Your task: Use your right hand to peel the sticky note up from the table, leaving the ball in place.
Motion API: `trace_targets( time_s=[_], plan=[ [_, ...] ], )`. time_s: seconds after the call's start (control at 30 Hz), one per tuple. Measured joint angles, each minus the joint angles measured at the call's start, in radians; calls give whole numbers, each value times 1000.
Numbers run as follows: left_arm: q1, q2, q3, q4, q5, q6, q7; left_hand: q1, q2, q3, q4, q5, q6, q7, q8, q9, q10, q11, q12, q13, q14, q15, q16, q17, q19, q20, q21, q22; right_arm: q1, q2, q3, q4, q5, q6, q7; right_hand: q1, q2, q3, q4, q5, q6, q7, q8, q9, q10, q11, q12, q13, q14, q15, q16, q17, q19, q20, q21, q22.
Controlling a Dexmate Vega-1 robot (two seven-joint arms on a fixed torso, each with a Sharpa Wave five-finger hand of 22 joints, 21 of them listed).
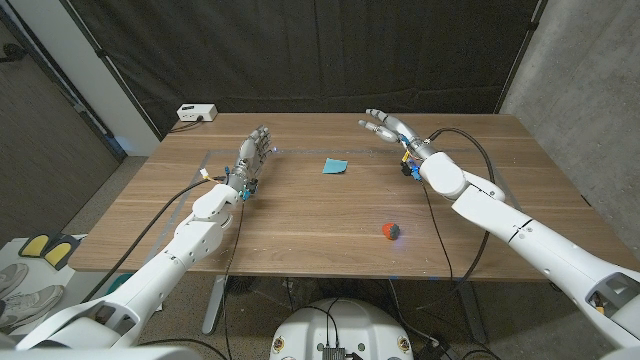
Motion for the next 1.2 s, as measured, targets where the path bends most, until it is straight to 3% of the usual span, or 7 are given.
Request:
trace_targets(
  time_s=[0.4,0.83,1.0,1.2],
  plan=[
    [1,0,0,-2,-1,2,0,0,0,0,0,0,4,-4,0,0,0,0,0,0,4,-4,0,0,5,5,0,0,40,-9,-65,-49,-143,-107,31,24,2,18,-18,0,14,-15,0,0,10,-10,-6,0,10,-10,0,-5,1,-1,0,0],
    [5,3,0,-8,-1,1,-1,0,0,0,0,8,7,-7,0,0,5,-6,0,0,9,-9,0,0,5,5,-7,0,80,-1,-148,-75,-301,-204,60,84,10,58,-58,0,45,-23,4,0,29,-29,-6,0,28,-28,0,-5,18,-7,0,0],
    [7,5,-1,-12,-1,1,-1,0,0,-8,0,8,7,-7,0,0,5,-6,0,1,16,2,0,0,2,32,-11,0,89,7,-166,-74,-335,-219,69,98,8,68,-68,0,48,-23,4,0,29,-28,-5,0,33,-32,0,-5,32,-15,0,0],
    [12,9,-3,-18,-1,1,2,0,0,-8,0,8,22,-21,0,0,9,-9,0,5,30,35,0,5,3,57,-15,0,101,20,-187,-58,-367,-221,82,155,-4,96,-97,0,57,-22,4,0,43,-33,-10,0,55,-33,0,-5,48,-9,0,-2]
  ],
)
